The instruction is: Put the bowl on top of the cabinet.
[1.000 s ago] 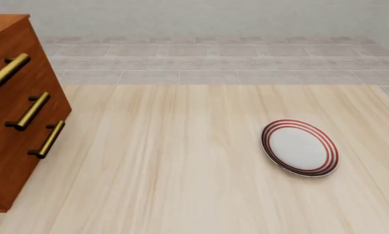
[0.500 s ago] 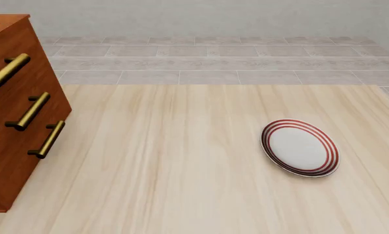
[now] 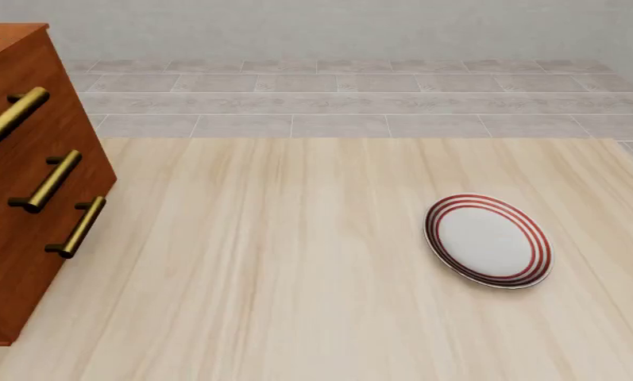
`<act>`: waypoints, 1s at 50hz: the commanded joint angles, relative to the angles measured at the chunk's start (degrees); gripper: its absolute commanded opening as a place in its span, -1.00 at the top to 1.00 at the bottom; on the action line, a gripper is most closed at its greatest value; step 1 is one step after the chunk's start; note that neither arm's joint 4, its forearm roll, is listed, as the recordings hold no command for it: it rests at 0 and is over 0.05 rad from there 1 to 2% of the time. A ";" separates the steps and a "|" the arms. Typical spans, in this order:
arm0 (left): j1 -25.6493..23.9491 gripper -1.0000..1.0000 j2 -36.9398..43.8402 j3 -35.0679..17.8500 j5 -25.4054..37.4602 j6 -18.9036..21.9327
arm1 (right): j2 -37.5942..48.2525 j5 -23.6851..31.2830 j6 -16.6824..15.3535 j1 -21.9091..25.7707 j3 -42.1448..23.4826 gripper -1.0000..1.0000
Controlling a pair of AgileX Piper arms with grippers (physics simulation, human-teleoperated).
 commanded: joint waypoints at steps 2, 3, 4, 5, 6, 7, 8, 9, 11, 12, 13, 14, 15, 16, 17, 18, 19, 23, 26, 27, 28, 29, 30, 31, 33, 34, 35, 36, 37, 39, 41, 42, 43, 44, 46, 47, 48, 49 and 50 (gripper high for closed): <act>0.16 1.00 0.84 0.66 -0.56 0.77 | 0.75 -0.83 -0.10 -0.08 -0.01 -1.00; 0.19 1.00 0.91 0.66 -0.59 0.84 | 0.85 -0.93 -0.10 -0.08 0.00 -1.00; 0.23 1.00 0.93 0.70 -0.66 0.78 | 0.93 -1.02 -0.14 -0.11 0.00 -1.00; 0.24 1.00 1.00 0.65 -0.73 0.91 | 0.99 -1.10 -0.14 -0.09 0.00 -1.00; 0.21 1.00 1.17 0.67 -0.80 0.90 | 0.89 -1.02 -0.11 -0.11 0.00 -1.00; 0.29 1.00 1.21 0.73 -0.86 0.80 | 0.71 -0.88 -0.12 -0.11 0.00 -1.00; 0.27 1.00 1.24 0.64 -0.89 1.02 | 0.53 -0.68 -0.13 -0.17 -0.02 -1.00; 0.08 1.00 1.34 0.64 -0.93 0.88 | 0.39 -0.55 -0.10 -0.18 -0.03 -1.00; 0.15 1.00 1.39 0.61 -0.98 1.02 | 0.09 -0.24 -0.09 -0.23 -0.04 -1.00; 0.15 1.00 1.43 0.65 -1.03 0.95 | -0.07 -0.06 -0.11 -0.20 -0.04 -1.00; 0.25 1.00 1.44 0.68 -1.06 0.92 | -0.14 -0.01 -0.12 -0.20 -0.03 -1.00; 0.22 1.00 1.50 0.67 -1.08 0.89 | -0.27 0.14 -0.14 -0.21 -0.04 -1.00; -0.11 1.00 1.61 0.62 -1.20 0.76 | -0.38 0.26 -0.11 -0.21 -0.06 -1.00; -0.11 1.00 1.61 0.62 -1.20 0.76 | -0.38 0.26 -0.11 -0.21 -0.06 -1.00; -0.18 1.00 1.63 0.55 -1.24 0.74 | -0.46 0.37 -0.13 -0.16 -0.07 -1.00; -0.30 -1.00 1.61 0.22 -1.26 1.06 | -0.61 0.51 -0.21 -0.17 -0.05 -1.00; -0.51 -1.00 1.62 0.13 -1.34 0.79 | -0.69 0.60 -0.19 -0.17 -0.06 -1.00; -1.11 -1.00 2.13 0.04 -1.32 0.15 | -0.84 0.78 -0.28 -0.10 -0.05 -1.00; -1.20 -1.00 2.31 -0.22 -1.31 0.35 | -0.32 0.17 -0.49 0.07 0.13 -1.00; -1.21 -1.00 2.32 -0.24 -1.35 0.35 | -0.18 0.01 -0.49 0.09 0.17 -1.00; -0.96 -1.00 2.19 -0.35 -1.42 0.67 | 0.06 -0.27 -0.53 0.10 0.24 -1.00; -1.03 -1.00 2.40 -0.44 -1.41 0.63 | 0.24 -0.51 -0.59 0.13 0.30 -1.00; -1.33 -1.00 2.70 -0.54 -1.46 0.40 | 0.41 -0.72 -0.60 0.16 0.33 -1.00; -1.01 -1.00 2.56 -0.58 -1.48 0.57 | 0.60 -0.93 -0.59 0.20 0.37 -1.00; -1.30 -1.00 2.96 -0.87 -1.37 0.51 | 0.77 -1.15 -0.59 0.19 0.44 -1.00; -1.30 -1.00 2.96 -0.88 -1.37 0.51 | 0.85 -1.23 -0.60 0.19 0.47 -1.00; -0.98 -1.00 2.89 -1.06 -1.39 0.60 | 0.97 -1.37 -0.60 0.17 0.51 -1.00; -0.98 -1.00 2.89 -1.06 -1.39 0.60 | 0.97 -1.37 -0.60 0.17 0.51 -1.00; -0.98 -1.00 3.20 -1.45 -1.30 0.52 | 1.18 -1.58 -0.59 0.18 0.55 -1.00; -0.90 -1.00 3.48 -2.22 -1.05 0.56 | 1.35 -1.75 -0.63 0.25 0.57 -1.00; -0.81 -1.00 3.65 -2.93 -0.86 0.53 | 1.48 -1.90 -0.61 0.24 0.58 -1.00; -0.78 -1.00 3.72 -3.34 -0.77 0.72 | 1.58 -1.97 -0.57 0.25 0.58 -1.00; -0.78 -1.00 3.72 -3.35 -0.77 0.72 | 1.66 -2.08 -0.59 0.27 0.61 -1.00; -0.85 -1.00 3.97 -3.86 -0.58 0.60 | 1.66 -2.08 -0.59 0.27 0.61 -1.00; -0.69 -1.00 4.22 -5.11 -0.15 0.64 | 1.84 -2.29 -0.64 0.31 0.66 -1.00; -0.69 -1.00 4.22 -5.13 -0.14 0.64 | 1.85 -2.29 -0.64 0.31 0.66 -1.00; -0.68 -1.00 4.34 -5.70 0.11 0.63 | 1.89 -2.37 -0.67 0.31 0.68 -1.00; -0.51 -1.00 4.32 -6.53 0.49 0.66 | 1.91 -2.38 -0.64 0.28 0.66 -1.00; -0.51 -1.00 4.33 -6.55 0.50 0.66 | 1.91 -2.38 -0.64 0.28 0.66 -1.00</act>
